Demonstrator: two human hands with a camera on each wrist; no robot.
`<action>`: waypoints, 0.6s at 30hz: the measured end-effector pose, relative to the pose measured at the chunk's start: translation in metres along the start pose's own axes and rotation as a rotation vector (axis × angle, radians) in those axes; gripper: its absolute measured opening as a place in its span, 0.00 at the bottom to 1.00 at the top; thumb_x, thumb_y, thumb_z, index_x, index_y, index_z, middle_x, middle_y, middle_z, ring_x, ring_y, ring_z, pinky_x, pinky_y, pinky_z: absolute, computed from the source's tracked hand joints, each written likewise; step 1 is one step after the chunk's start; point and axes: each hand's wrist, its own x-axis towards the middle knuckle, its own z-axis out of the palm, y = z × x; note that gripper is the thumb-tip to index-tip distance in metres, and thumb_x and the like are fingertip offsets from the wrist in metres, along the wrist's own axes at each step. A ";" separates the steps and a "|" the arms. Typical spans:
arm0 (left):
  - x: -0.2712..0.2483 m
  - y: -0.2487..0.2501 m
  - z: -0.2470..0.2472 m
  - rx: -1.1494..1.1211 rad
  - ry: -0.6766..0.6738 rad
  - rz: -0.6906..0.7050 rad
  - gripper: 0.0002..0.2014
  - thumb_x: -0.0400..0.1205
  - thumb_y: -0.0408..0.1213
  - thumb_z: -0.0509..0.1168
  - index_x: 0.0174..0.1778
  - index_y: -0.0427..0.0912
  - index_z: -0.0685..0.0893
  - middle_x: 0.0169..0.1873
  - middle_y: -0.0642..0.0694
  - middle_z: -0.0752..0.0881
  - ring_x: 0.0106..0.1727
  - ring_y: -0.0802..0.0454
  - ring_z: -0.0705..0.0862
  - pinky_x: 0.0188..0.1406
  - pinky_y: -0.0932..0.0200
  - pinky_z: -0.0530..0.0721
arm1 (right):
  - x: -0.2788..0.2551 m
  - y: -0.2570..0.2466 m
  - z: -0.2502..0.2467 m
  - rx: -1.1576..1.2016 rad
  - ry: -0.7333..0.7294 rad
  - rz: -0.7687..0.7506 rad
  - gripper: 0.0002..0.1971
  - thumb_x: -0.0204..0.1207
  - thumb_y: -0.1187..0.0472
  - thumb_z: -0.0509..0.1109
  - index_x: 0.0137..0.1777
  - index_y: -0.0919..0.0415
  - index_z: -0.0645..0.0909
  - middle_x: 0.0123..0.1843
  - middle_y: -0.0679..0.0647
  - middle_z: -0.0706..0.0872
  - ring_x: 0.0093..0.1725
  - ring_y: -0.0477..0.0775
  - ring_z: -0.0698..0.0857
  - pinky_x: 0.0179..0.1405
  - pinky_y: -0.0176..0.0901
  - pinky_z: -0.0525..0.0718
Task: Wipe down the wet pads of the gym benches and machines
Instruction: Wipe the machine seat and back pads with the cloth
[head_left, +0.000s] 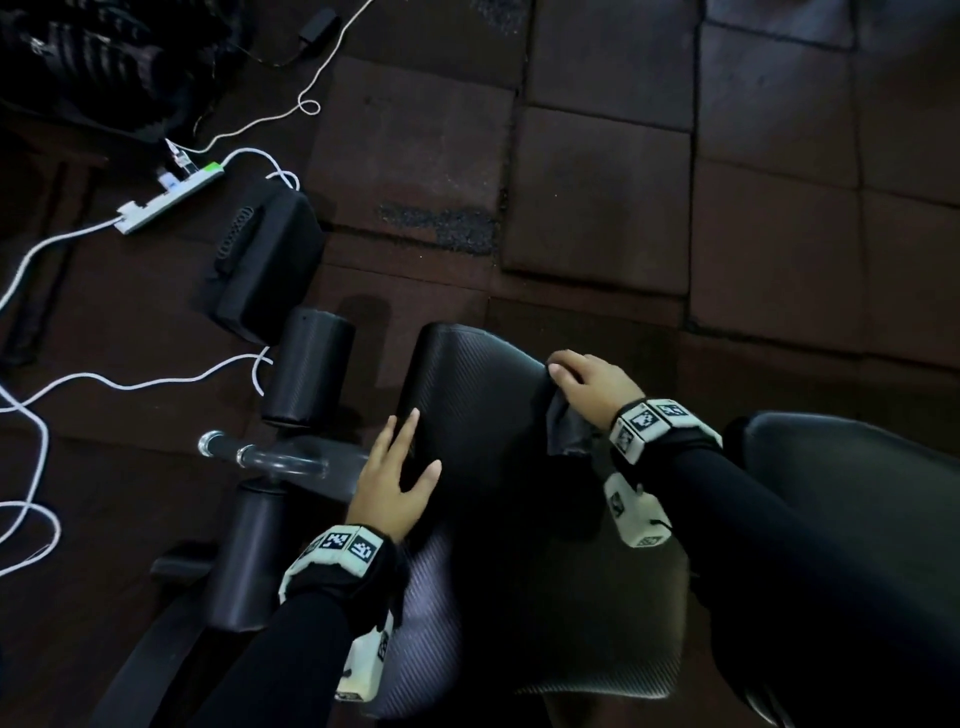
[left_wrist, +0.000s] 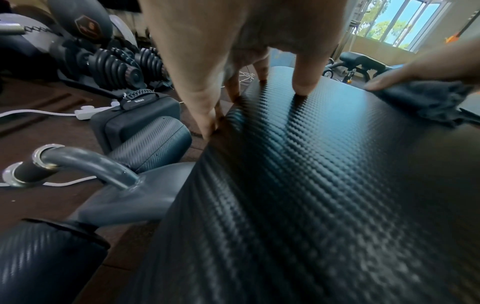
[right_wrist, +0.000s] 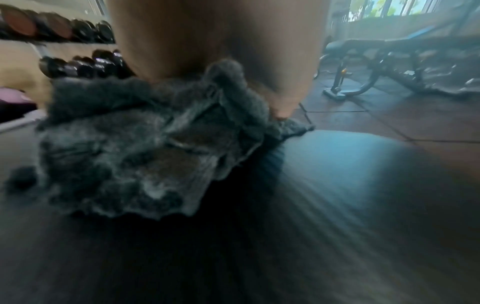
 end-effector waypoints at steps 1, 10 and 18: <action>-0.001 -0.001 0.000 0.022 0.005 0.000 0.34 0.81 0.48 0.67 0.79 0.67 0.57 0.83 0.56 0.56 0.80 0.53 0.61 0.74 0.50 0.66 | -0.004 0.016 -0.004 -0.004 0.003 0.015 0.15 0.82 0.45 0.54 0.64 0.42 0.76 0.59 0.55 0.81 0.63 0.59 0.78 0.65 0.49 0.74; -0.002 0.003 0.004 0.075 0.054 -0.024 0.35 0.80 0.46 0.68 0.79 0.69 0.57 0.82 0.57 0.58 0.79 0.49 0.66 0.74 0.44 0.69 | -0.041 0.103 -0.016 0.106 0.175 0.250 0.15 0.83 0.48 0.56 0.66 0.48 0.76 0.61 0.61 0.81 0.63 0.65 0.78 0.63 0.49 0.72; -0.002 0.004 0.008 0.094 0.082 -0.048 0.35 0.80 0.44 0.68 0.79 0.67 0.57 0.82 0.56 0.59 0.79 0.50 0.65 0.74 0.47 0.67 | -0.064 0.112 -0.006 0.303 0.257 0.292 0.19 0.83 0.49 0.57 0.73 0.44 0.71 0.66 0.63 0.81 0.66 0.65 0.78 0.65 0.47 0.73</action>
